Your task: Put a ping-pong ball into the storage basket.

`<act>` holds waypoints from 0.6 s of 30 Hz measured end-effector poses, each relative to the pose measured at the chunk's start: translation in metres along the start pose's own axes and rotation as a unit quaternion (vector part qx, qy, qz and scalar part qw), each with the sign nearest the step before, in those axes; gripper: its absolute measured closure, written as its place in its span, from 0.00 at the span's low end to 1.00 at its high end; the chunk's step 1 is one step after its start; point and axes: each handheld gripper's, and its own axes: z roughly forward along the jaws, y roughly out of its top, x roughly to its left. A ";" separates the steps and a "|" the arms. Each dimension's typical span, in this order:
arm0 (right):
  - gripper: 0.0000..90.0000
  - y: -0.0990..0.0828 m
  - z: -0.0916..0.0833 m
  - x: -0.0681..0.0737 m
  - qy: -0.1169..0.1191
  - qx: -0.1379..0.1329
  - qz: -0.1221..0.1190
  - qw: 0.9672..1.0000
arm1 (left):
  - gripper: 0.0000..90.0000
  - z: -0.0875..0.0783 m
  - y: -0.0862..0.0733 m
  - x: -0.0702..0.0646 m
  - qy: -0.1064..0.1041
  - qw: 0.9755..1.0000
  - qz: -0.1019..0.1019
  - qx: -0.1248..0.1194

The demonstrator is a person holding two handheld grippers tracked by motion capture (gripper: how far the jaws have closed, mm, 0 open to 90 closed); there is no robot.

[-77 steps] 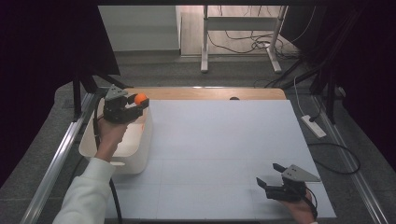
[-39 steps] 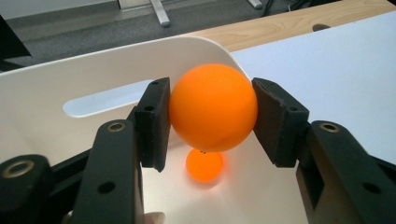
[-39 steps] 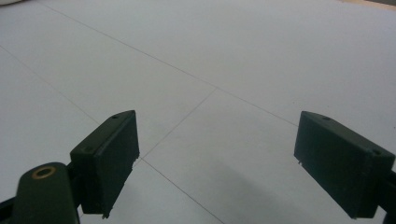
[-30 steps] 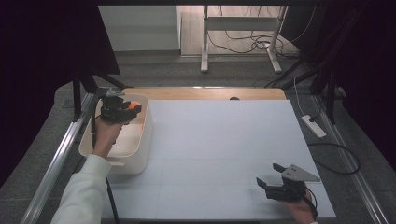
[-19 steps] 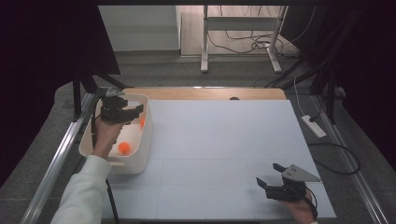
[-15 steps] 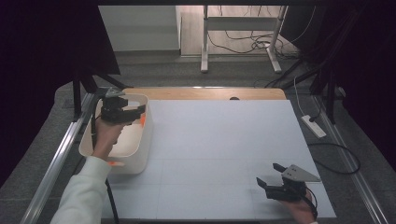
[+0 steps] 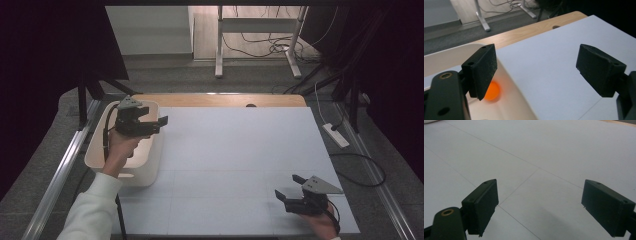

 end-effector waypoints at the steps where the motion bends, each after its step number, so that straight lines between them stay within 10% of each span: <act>1: 0.15 0.000 0.000 0.000 0.000 0.001 0.000 1.000 | 0.20 -0.001 0.000 -0.002 -0.004 1.000 0.003 -0.003; 18: 0.15 0.001 0.005 -0.002 0.011 -0.002 -0.002 1.000 | 0.22 -0.015 -0.004 -0.043 -0.069 0.997 0.024 -0.038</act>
